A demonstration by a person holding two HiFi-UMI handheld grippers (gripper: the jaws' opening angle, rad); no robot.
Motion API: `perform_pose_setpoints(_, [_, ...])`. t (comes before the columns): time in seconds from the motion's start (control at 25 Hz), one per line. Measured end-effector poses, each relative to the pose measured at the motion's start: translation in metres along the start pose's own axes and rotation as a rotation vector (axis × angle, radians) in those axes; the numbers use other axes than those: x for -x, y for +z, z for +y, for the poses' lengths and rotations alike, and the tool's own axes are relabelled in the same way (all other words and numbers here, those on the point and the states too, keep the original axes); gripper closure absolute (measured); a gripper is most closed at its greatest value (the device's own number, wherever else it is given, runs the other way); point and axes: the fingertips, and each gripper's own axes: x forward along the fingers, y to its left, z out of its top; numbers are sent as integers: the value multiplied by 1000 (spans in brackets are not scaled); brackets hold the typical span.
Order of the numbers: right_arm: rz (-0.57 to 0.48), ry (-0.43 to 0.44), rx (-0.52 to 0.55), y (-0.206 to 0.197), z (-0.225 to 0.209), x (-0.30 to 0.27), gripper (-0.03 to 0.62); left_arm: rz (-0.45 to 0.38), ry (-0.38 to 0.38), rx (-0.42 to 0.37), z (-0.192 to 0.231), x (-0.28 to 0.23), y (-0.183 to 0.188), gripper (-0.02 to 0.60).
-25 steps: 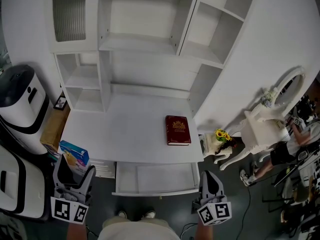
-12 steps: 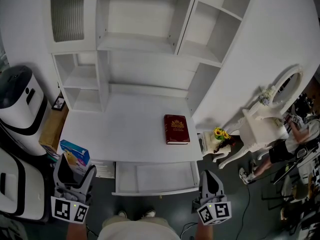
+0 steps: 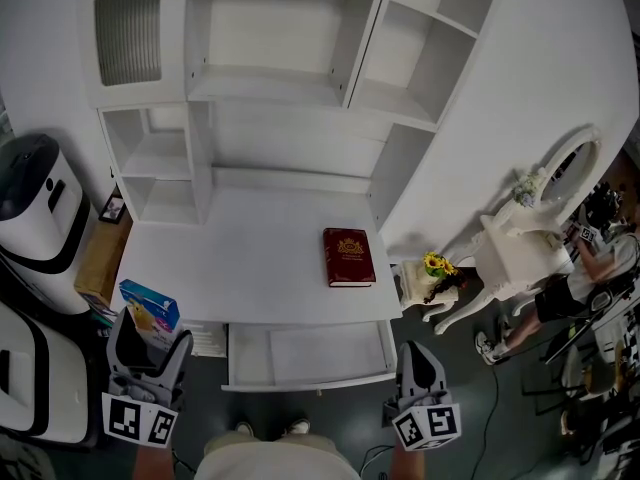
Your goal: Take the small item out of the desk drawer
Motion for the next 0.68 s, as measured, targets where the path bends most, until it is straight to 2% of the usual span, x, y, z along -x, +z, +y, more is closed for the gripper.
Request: perform_pose_setpoints(0.68, [8, -40, -7, -7, -8, 22, 586, 10, -41, 14, -15, 0, -7, 143])
